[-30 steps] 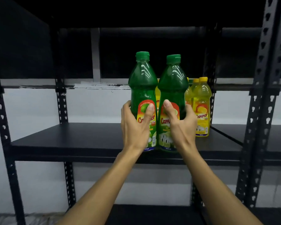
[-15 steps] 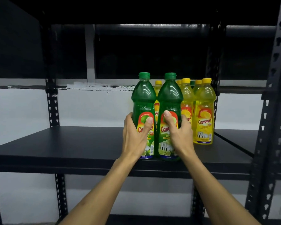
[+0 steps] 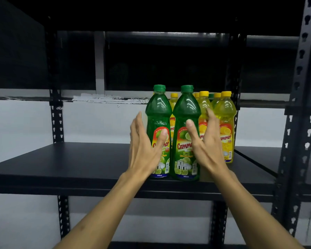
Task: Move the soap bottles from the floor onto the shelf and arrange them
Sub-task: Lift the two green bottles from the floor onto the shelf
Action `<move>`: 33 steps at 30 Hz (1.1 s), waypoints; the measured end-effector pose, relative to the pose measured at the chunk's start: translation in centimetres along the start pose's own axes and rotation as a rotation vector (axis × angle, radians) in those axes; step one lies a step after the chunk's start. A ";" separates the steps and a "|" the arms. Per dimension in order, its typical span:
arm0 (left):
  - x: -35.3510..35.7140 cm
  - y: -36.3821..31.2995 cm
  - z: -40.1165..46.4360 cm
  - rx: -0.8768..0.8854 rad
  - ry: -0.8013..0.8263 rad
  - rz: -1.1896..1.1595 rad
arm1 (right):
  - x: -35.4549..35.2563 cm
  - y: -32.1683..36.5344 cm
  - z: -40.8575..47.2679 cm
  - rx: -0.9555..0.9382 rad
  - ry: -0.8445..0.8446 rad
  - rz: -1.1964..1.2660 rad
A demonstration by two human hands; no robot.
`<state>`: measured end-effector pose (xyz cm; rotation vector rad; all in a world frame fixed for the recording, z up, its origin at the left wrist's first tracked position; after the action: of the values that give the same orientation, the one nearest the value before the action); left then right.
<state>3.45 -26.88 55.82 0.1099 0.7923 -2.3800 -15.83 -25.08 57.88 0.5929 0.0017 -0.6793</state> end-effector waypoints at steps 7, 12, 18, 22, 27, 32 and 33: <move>0.8 -3.4 2.8 0.346 -0.114 0.283 | 3.6 2.9 2.2 -0.348 -0.197 -0.363; 2.1 -0.9 3.7 0.381 -0.117 0.256 | 5.5 1.0 2.9 -0.394 -0.216 -0.389; 3.4 2.0 5.8 0.380 -0.123 0.266 | 8.5 -0.9 4.5 -0.439 -0.230 -0.398; 4.5 3.9 7.3 0.391 -0.120 0.278 | 10.7 -2.6 5.8 -0.450 -0.229 -0.419; 6.4 6.1 9.1 0.399 -0.118 0.275 | 12.9 -4.6 7.6 -0.459 -0.254 -0.434; 8.8 7.7 10.7 0.403 -0.121 0.264 | 14.4 -6.8 9.1 -0.464 -0.267 -0.454; 9.1 8.0 11.0 0.403 -0.119 0.260 | 14.7 -7.3 9.5 -0.463 -0.262 -0.460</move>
<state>2.00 -43.00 58.28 0.2189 0.2183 -2.2403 -10.40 -43.14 59.24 0.0480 0.0513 -1.1596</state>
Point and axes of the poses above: each hand's wrist, its own z-axis towards the middle knuckle, its own x-axis out of the palm, y = z × x, the point moved 6 cm from there along z, towards the middle knuckle
